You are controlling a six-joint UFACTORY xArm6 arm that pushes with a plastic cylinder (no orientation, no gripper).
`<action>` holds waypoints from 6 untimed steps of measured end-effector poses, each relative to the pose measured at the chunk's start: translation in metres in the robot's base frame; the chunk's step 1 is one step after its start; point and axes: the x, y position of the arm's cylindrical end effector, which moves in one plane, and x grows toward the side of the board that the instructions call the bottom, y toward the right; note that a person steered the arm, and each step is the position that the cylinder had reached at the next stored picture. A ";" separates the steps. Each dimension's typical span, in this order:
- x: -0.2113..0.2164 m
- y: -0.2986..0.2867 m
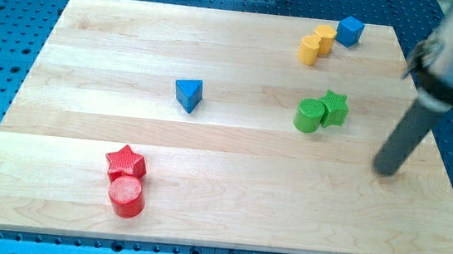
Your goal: Move green circle above the green star
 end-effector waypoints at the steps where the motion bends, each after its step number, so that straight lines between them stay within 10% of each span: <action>1: 0.015 -0.117; 6: -0.104 -0.078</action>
